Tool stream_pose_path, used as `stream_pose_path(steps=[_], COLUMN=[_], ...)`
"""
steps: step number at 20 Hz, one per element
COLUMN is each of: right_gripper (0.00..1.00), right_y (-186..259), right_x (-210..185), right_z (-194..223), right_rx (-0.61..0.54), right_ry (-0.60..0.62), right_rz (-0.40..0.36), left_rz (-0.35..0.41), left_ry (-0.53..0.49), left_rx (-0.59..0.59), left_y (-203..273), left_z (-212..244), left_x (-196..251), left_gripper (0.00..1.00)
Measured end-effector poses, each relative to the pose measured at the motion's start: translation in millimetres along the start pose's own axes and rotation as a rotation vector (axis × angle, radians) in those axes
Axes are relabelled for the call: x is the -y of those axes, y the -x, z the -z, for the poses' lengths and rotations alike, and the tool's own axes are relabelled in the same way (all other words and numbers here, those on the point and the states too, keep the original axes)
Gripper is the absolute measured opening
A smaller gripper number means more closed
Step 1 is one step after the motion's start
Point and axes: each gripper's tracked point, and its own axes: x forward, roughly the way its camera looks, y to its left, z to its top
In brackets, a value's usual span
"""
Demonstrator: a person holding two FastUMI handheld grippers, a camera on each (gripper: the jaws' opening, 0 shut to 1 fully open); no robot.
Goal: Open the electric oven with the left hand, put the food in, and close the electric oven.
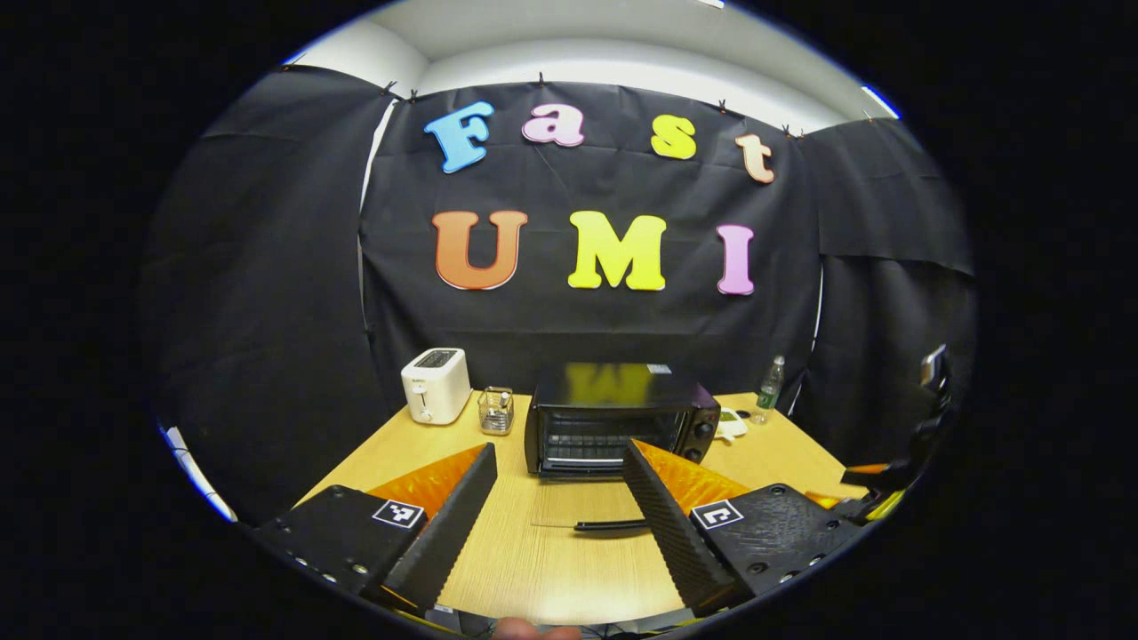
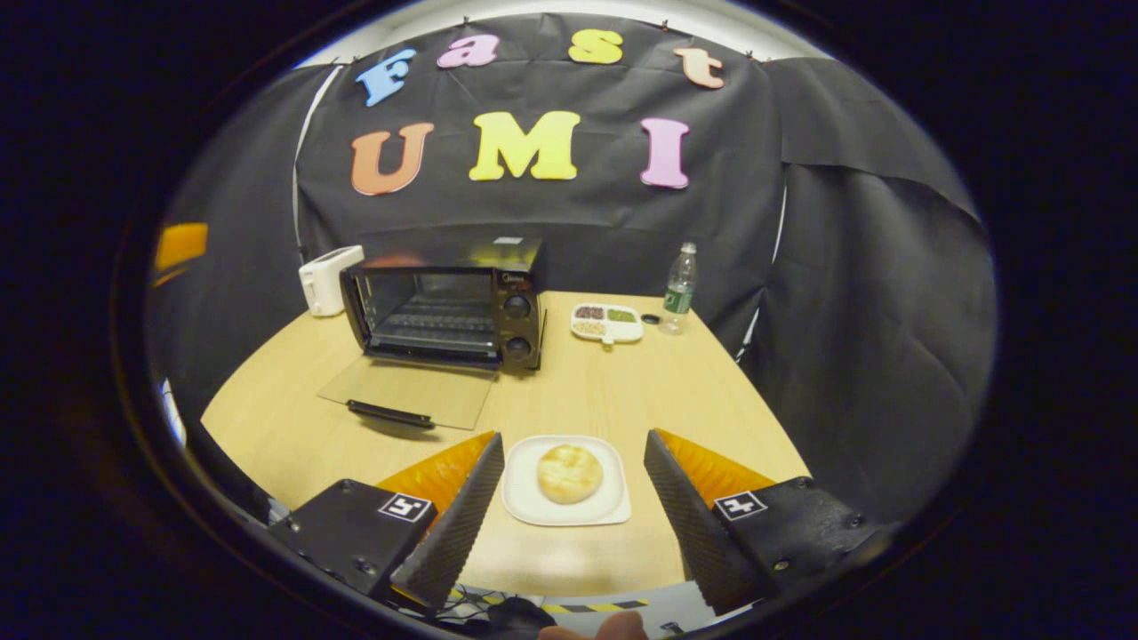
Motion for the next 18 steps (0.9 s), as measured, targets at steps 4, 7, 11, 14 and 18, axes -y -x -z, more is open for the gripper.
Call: stream_pose_path(steps=[4, 7, 11, 14, 18], right_gripper=[0.99, 0.99, 0.98, 0.98, 0.96], right_y=[-57.8, -88.0, -110.8, -115.6, -115.7], right_x=[-0.4, 1.2, 1.4, 3.3, 2.9], right_z=[36.0, 62.2, 83.3, 90.9, 97.3], right_rx=[-0.055, -0.108, -0.170, -0.197, -0.211], right_ry=[-0.014, -0.034, -0.029, -0.032, -0.035], right_rz=[-0.035, -0.052, -0.071, -0.092, -0.098], left_rz=[-0.066, -0.108, -0.157, -0.171, -0.176], left_ry=[-0.005, -0.043, -0.010, -0.003, -0.010], left_rx=[-0.006, -0.005, -0.016, -0.025, -0.034], left_y=[-13.1, -33.4, -51.3, -55.8, -64.3], left_z=[-10.6, -21.2, -30.7, -32.3, -36.6], left_x=[3.1, 4.3, 11.5, 18.5, 19.3], left_gripper=[0.84, 0.94, 0.94, 0.94, 0.94])
